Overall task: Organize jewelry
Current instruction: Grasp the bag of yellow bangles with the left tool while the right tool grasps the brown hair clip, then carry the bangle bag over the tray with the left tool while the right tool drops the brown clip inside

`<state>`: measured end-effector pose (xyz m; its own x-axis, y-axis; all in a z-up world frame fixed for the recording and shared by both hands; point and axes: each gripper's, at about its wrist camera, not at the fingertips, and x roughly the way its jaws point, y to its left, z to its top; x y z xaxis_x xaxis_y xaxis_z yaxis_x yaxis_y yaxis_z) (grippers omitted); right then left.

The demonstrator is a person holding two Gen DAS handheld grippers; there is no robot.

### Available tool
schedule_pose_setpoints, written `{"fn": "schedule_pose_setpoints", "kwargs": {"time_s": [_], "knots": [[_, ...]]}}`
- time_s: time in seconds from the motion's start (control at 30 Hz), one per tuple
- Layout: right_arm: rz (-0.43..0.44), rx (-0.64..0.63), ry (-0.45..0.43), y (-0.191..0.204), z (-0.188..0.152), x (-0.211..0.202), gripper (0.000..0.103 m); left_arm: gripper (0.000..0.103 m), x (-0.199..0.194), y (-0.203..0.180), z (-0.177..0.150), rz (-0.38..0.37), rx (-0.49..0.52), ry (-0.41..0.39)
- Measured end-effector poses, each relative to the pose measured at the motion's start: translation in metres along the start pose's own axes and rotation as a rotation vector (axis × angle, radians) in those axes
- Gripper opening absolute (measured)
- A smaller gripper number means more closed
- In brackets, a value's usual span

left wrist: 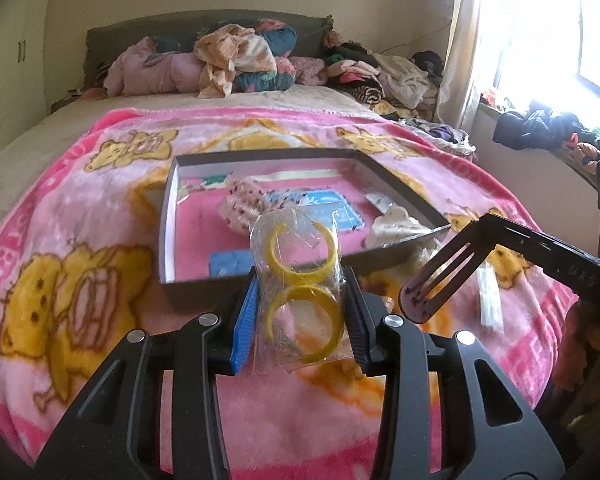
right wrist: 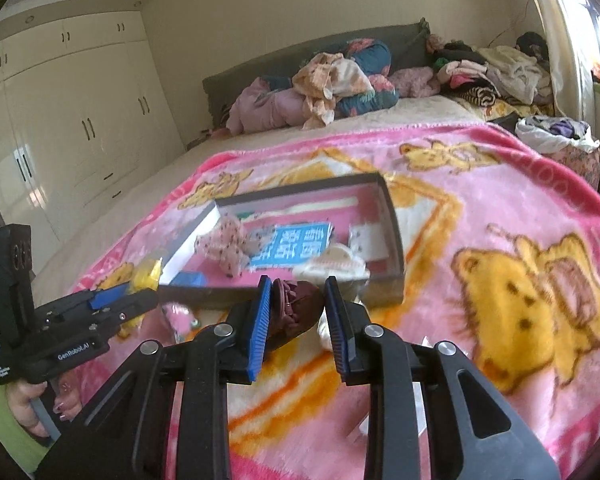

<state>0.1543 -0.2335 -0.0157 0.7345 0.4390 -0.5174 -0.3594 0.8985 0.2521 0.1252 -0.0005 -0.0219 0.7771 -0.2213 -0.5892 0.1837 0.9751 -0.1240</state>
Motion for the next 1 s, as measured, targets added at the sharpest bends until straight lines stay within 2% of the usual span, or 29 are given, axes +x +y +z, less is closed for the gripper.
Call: {"fn": "schedule_pose_setpoints", "kwargs": {"time_s": [0.47, 1.0], "knots": [[-0.035, -0.032, -0.038, -0.006, 0.041, 0.011, 0.026, 0.031, 0.016, -0.007, 0.034, -0.002, 0.007, -0.037], [-0.073, -0.010, -0.036, -0.030, 0.054, 0.038, 0.026, 0.031, 0.050, -0.007, 0.052, 0.001, -0.005, -0.023]]}}
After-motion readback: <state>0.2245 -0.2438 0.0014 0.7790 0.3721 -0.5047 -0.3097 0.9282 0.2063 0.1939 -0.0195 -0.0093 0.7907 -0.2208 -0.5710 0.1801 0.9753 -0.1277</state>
